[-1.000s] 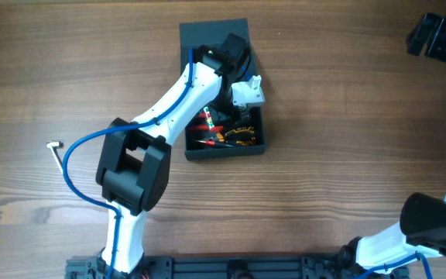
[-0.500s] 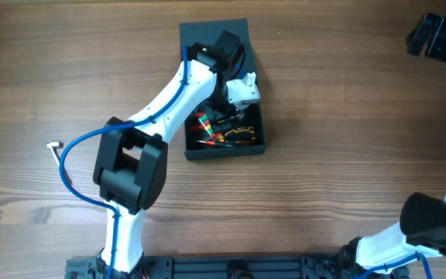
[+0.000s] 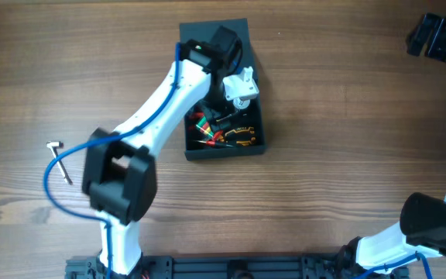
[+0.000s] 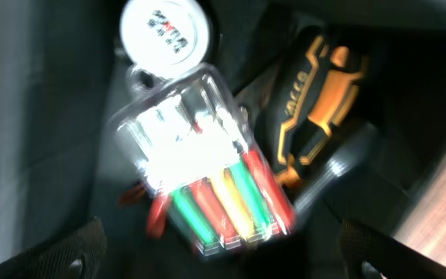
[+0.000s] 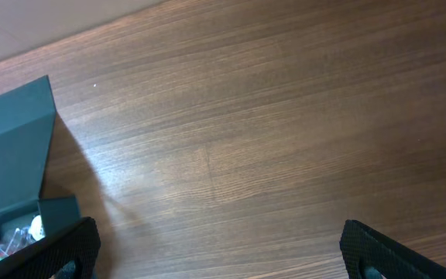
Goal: Pack container
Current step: 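Carry the screwdriver pack into the box and release it, then move the left gripper over the silver socket wrench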
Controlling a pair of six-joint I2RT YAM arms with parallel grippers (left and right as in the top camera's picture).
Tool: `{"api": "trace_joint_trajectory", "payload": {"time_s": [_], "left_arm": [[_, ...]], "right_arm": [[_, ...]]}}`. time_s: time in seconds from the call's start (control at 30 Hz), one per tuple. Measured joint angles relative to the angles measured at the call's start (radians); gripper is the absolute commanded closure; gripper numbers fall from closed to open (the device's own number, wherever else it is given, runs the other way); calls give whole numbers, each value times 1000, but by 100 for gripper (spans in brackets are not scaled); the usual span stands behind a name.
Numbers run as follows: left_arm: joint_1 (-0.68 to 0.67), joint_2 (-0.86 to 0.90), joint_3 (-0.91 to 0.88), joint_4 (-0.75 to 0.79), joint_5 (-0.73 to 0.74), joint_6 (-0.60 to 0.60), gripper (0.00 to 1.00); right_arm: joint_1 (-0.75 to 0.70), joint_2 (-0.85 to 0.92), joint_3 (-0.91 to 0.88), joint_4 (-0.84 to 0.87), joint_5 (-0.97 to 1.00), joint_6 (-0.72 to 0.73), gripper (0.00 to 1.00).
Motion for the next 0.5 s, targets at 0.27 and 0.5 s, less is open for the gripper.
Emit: {"api": "trace_joint_trajectory", "payload": {"time_s": [0.27,0.5], "left_arm": [[191,-274,0,-20,-106,-298,0],[791,-495,4,-145,-158,-758,0]], "right_arm": [[0,0,0,0,0,-4,0],[0,0,0,2,0,-4,0]]}}
